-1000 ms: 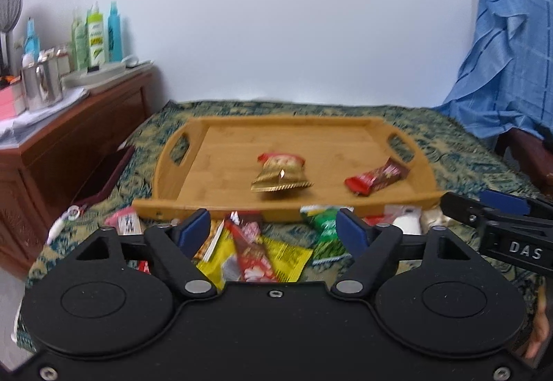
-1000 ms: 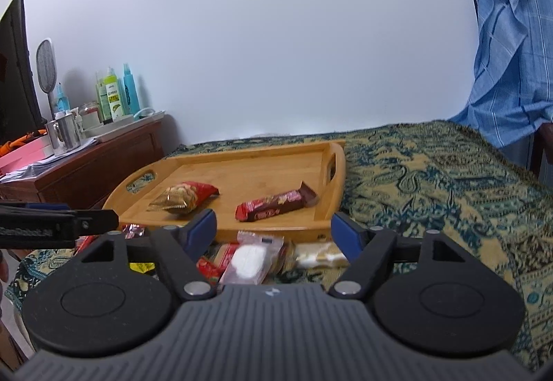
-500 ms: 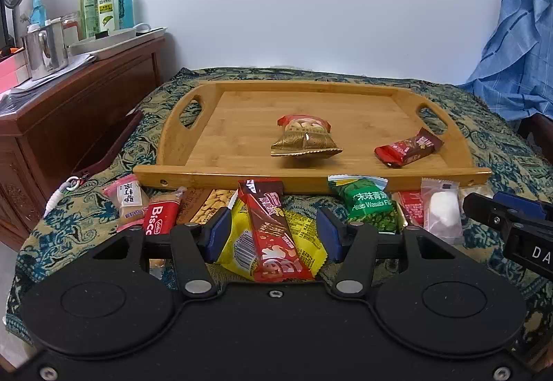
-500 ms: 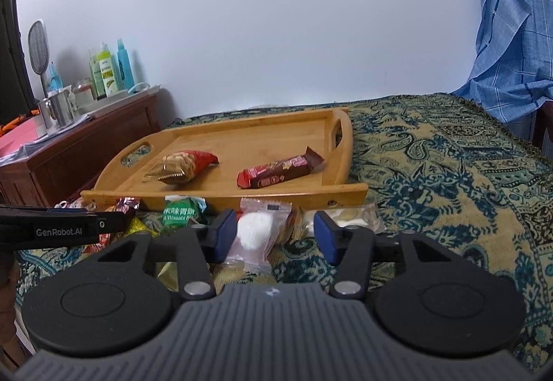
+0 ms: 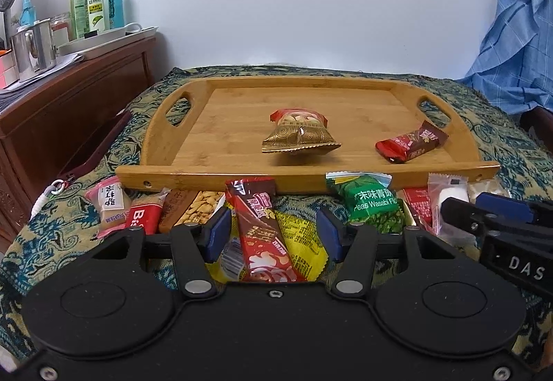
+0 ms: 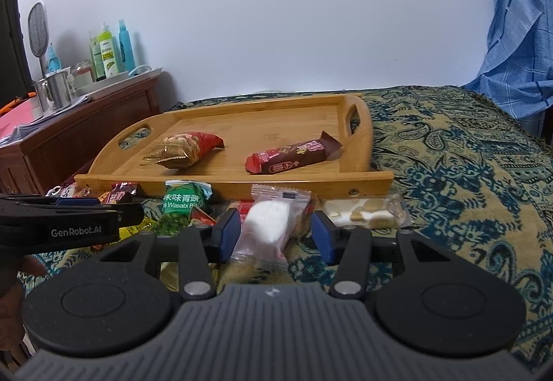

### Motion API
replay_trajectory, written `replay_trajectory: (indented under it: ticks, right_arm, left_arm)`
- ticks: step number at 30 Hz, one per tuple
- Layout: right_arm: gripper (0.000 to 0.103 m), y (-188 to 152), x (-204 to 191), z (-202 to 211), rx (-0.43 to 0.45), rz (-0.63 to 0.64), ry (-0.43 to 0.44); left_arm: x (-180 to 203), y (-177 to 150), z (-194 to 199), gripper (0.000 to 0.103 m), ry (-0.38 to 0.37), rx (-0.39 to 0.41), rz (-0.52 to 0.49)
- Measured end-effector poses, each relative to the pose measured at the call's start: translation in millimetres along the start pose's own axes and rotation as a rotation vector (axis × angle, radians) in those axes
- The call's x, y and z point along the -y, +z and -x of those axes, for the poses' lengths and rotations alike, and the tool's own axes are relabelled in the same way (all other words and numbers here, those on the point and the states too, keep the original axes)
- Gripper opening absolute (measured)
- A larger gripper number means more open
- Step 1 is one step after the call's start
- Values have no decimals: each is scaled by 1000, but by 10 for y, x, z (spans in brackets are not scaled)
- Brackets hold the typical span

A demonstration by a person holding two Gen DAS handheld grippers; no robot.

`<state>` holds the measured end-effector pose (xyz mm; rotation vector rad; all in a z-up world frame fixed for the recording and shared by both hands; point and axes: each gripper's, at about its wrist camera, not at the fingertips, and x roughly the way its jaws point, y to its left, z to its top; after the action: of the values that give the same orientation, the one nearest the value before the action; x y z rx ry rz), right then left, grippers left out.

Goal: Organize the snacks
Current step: 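Grasp the red candy bar with left gripper while right grasps the clear white-ball packet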

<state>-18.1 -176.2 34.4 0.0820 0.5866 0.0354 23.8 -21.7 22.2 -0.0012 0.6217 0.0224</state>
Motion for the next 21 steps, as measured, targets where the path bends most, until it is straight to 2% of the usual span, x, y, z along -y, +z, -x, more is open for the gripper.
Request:
replay_trajectory:
  ticks: [2, 4, 6, 8, 10, 17, 21]
  right_arm:
    - [54, 6, -25, -26, 0, 4, 3]
    - [54, 7, -42, -58, -3, 7, 8]
    - [54, 0, -57, -80, -7, 9, 10]
    - [54, -8, -75, -100, -12, 10, 12]
    - [53, -11, -84, -109, -11, 15, 12]
    - [37, -1, -67, -130, -21, 8, 11]
    - [37, 3, -61, -116, -18, 4, 13]
  left_arm:
    - [-4, 7, -20, 52, 0, -2, 2]
    - [-10, 9, -51, 45, -5, -16, 8]
    - [-13, 8, -51, 30, -19, -11, 15]
    - [-14, 13, -49, 25, -29, -16, 21]
    - [-19, 14, -45, 23, -31, -16, 26]
    - [-2, 11, -15, 22, -31, -13, 24]
    - [5, 13, 8, 22, -31, -14, 25]
